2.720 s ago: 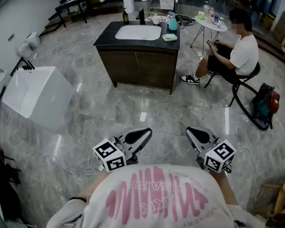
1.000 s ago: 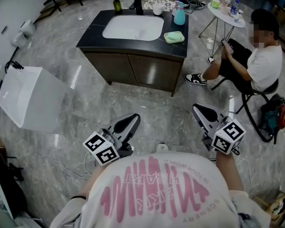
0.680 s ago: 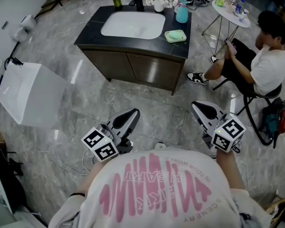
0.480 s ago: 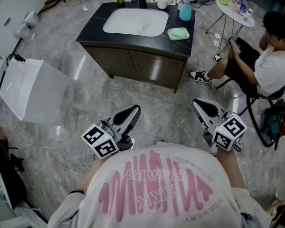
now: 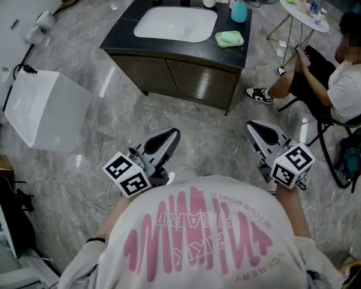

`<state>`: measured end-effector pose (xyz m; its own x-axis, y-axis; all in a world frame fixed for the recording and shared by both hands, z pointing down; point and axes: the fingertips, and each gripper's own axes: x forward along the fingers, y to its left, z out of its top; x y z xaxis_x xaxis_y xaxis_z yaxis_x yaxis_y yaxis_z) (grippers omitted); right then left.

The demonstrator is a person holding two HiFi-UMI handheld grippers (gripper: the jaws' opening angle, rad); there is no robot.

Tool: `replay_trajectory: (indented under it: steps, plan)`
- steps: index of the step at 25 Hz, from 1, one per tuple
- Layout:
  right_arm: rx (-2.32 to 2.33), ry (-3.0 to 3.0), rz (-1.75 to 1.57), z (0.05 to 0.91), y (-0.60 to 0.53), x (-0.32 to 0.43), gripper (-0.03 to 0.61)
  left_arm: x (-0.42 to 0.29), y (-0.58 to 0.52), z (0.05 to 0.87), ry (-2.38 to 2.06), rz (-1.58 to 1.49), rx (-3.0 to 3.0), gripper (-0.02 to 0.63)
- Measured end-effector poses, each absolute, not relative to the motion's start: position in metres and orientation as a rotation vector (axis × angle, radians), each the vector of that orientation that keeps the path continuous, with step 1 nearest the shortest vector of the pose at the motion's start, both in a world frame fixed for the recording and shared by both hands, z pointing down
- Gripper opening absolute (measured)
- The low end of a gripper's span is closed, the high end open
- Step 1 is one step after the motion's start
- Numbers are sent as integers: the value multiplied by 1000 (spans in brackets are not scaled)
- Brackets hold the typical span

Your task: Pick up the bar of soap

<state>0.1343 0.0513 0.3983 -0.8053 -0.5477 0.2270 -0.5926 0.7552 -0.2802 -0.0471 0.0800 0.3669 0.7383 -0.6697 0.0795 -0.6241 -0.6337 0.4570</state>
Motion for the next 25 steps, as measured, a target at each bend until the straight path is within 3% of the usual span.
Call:
replay_trajectory:
  steps: [25]
  plan:
    - [1070, -2778, 595, 413, 44, 155, 12, -36, 45, 372, -922, -145, 2462, 11]
